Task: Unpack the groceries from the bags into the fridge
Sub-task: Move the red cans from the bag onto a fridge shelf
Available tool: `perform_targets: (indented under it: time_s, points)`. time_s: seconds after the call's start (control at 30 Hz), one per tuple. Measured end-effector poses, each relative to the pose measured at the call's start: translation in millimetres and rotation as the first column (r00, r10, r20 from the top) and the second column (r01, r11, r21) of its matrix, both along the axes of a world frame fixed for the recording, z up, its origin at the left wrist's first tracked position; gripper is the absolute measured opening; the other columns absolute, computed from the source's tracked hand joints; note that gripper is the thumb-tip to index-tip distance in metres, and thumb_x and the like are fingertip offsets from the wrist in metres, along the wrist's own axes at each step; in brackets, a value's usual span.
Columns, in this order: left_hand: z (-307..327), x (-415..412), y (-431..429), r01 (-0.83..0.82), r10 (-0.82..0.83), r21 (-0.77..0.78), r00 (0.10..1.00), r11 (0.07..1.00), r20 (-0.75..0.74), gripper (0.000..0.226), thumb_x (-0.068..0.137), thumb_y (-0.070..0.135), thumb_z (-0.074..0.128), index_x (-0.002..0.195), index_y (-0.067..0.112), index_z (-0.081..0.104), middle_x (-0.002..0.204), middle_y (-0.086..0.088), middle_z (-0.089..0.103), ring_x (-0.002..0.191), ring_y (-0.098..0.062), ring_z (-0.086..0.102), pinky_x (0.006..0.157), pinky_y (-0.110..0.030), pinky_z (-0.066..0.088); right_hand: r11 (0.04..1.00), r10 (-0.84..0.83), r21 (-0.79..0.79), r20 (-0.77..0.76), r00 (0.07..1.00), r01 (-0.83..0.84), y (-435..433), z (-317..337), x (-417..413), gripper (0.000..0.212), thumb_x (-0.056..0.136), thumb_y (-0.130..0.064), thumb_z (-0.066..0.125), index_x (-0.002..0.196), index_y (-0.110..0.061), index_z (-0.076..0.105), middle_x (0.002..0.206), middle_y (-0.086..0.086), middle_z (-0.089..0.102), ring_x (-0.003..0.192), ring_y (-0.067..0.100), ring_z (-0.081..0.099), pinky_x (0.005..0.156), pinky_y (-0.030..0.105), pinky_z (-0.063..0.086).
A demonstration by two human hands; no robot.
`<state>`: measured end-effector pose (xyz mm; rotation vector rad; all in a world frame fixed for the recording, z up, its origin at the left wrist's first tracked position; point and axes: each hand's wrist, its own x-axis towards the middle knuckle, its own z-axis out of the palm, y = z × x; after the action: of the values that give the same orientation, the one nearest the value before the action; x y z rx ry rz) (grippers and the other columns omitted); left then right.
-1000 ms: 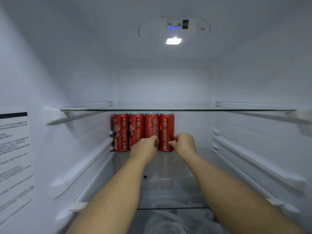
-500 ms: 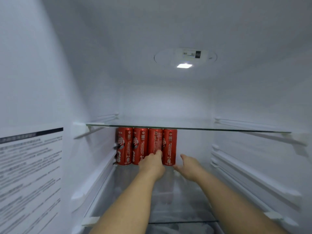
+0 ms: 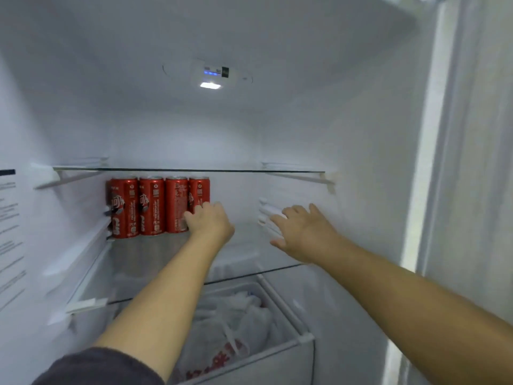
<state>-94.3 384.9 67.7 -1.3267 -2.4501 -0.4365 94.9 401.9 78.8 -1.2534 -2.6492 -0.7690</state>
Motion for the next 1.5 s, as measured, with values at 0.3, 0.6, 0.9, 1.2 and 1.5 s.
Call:
perform_targets:
  time_s: [0.3, 0.6, 0.9, 1.2, 1.5]
  points:
    - [-57.8, 149.6, -103.2, 0.399, -0.537, 0.539, 0.835, 0.742, 0.12, 0.056, 0.088, 0.045, 0.05, 0.139, 0.022, 0.044, 0.143, -0.003, 0.046, 0.132, -0.025, 0.038, 0.109, -0.053, 0.026, 0.956, 0.113, 0.267, 0.037, 0.993, -0.118, -125.7, -11.9, 140.3, 0.06, 0.086, -0.047, 0.063, 0.135, -0.015, 0.054, 0.133, 0.016, 0.057, 0.128, 0.035, 0.05, 0.108, 0.058, 0.031]
    - [-123.9, 314.7, -203.8, 0.625, -0.788, 0.592, 0.615, 0.51, 0.029, 0.066, 0.089, 0.053, 0.036, 0.145, 0.018, 0.038, 0.154, -0.011, 0.03, 0.143, -0.032, 0.023, 0.113, -0.059, 0.022, 0.947, -0.167, 0.278, 0.001, 0.986, 0.16, -243.7, -73.3, 322.2, 0.051, 0.092, -0.044, 0.044, 0.132, -0.015, 0.057, 0.138, 0.017, 0.054, 0.131, 0.037, 0.047, 0.107, 0.062, 0.031]
    - [-182.2, 478.9, -282.2, 0.798, -0.857, 0.358, 0.515, 0.484, 0.012, 0.077, 0.089, 0.064, 0.027, 0.154, 0.024, 0.014, 0.162, -0.009, -0.004, 0.147, -0.033, -0.01, 0.109, -0.064, -0.003, 0.785, -0.508, 0.25, -0.265, 0.82, 0.567, -386.8, -145.2, 490.7, 0.06, 0.094, -0.048, 0.039, 0.149, -0.027, 0.03, 0.156, 0.013, 0.03, 0.146, 0.034, 0.022, 0.114, 0.063, 0.016]
    - [-225.8, 625.7, -347.1, 0.944, -0.955, 0.141, 0.293, 0.297, 0.053, 0.08, 0.089, 0.069, 0.015, 0.154, 0.027, -0.007, 0.159, -0.007, -0.024, 0.144, -0.031, -0.026, 0.109, -0.064, -0.014, 0.459, -0.818, 0.05, -0.366, 0.444, 0.887, -496.7, -224.7, 601.7, 0.064, 0.095, -0.056, 0.028, 0.153, -0.032, 0.017, 0.162, 0.01, 0.012, 0.149, 0.035, 0.006, 0.113, 0.065, 0.005]
    - [-273.6, 792.8, -407.6, 0.994, -0.981, 0.059, -0.103, -0.095, 0.167, 0.075, 0.091, 0.063, 0.031, 0.153, 0.034, -0.001, 0.16, -0.005, -0.021, 0.142, -0.027, -0.03, 0.106, -0.061, -0.02, 0.135, -0.951, -0.084, -0.292, 0.105, 0.987, -587.8, -278.5, 706.1, 0.067, 0.091, -0.055, 0.029, 0.153, -0.03, 0.022, 0.161, 0.012, 0.016, 0.147, 0.037, 0.011, 0.109, 0.068, 0.01]
